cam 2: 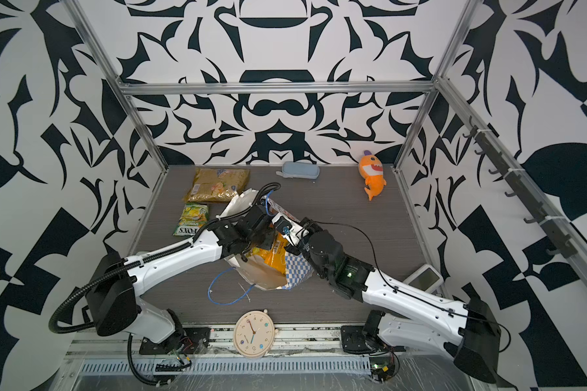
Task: Take the snacks out of the paper bag
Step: Pick up the snack from the paper bag.
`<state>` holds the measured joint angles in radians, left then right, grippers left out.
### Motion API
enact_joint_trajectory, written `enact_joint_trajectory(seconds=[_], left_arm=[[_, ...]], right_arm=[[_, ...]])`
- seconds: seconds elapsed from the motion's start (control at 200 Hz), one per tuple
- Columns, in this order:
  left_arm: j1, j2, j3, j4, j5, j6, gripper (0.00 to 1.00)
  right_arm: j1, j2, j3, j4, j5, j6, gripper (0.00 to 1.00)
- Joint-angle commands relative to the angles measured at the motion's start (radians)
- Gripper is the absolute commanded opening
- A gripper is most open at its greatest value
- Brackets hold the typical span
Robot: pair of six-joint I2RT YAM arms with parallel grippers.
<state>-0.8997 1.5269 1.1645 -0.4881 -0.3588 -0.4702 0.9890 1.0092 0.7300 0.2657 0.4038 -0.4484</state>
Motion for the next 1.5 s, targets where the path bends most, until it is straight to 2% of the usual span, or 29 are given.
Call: enact_joint_trajectory(seconds=[0.0, 0.27, 0.69, 1.04, 1.26, 1.495], left_arm=[[0.001, -0.067, -0.017, -0.017, -0.066, 0.025, 0.00], [0.001, -0.196, -0.020, 0.034, -0.087, 0.107, 0.00], [0.019, -0.346, -0.036, 0.054, -0.030, 0.213, 0.00], [0.040, -0.427, 0.021, 0.038, -0.006, 0.267, 0.00], [0.061, -0.449, 0.063, 0.058, 0.018, 0.309, 0.00], [0.076, -0.432, 0.132, 0.144, 0.022, 0.412, 0.00]], right_arm=[[0.010, -0.015, 0.010, 0.124, 0.011, -0.002, 0.00], [0.009, -0.002, 0.003, 0.162, 0.056, -0.003, 0.00], [-0.023, 0.029, 0.011, 0.210, 0.167, 0.016, 0.00], [-0.158, 0.034, 0.029, 0.139, 0.144, 0.160, 0.00], [-0.228, 0.032, 0.031, 0.120, 0.105, 0.187, 0.00], [-0.256, 0.035, 0.032, 0.122, 0.084, 0.185, 0.00]])
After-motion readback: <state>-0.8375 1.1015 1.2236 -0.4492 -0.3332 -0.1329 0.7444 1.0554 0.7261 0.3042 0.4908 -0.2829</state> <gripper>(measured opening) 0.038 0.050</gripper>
